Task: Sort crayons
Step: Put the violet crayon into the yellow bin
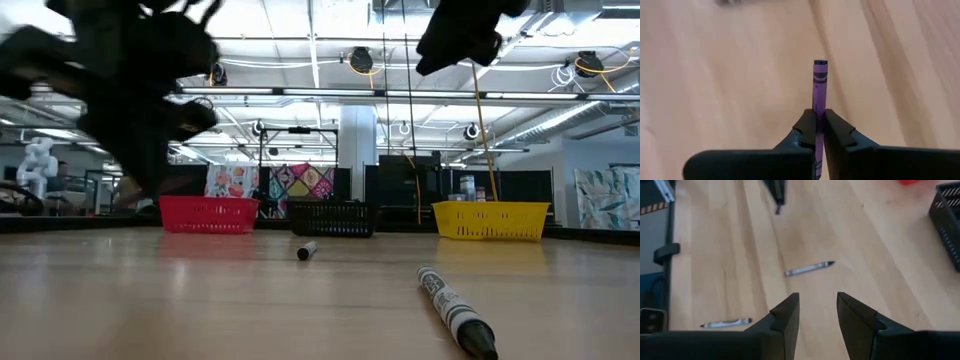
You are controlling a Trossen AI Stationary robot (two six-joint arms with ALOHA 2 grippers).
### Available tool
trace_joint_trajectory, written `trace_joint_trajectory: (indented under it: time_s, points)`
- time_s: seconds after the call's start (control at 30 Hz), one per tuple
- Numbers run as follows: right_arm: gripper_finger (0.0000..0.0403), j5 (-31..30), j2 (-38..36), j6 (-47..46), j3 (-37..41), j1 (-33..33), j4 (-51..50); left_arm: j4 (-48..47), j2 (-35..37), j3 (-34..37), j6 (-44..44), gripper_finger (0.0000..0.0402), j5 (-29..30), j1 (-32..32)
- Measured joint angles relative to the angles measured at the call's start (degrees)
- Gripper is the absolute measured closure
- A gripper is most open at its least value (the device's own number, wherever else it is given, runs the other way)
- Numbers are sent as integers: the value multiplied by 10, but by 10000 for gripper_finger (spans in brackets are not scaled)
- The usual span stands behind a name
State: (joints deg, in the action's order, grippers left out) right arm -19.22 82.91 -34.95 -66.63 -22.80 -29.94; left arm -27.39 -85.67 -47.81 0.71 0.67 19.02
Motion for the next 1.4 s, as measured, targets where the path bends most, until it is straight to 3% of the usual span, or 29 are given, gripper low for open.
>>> trace_joint_trajectory:
  time_s: [0.4, 0.63, 0.8, 1.07, 1.4]
  points:
    - [287, -7, 19, -34, 0, -35, -7, 197, 0, -1, -91, 394, 0, -69]
    - [287, -49, 56, 1, 0, -27, 19, 315, 0, -1, -76, 394, 12, -94]
    - [287, -129, 77, 56, 0, -16, 96, 383, 0, -1, -71, 394, 14, -103]
    - [287, -197, 79, 114, 0, -15, 155, 427, 1, -1, -75, 394, 13, -104]
    - [287, -198, 79, 179, 0, 0, 223, 455, 1, -1, -76, 394, 11, -105]
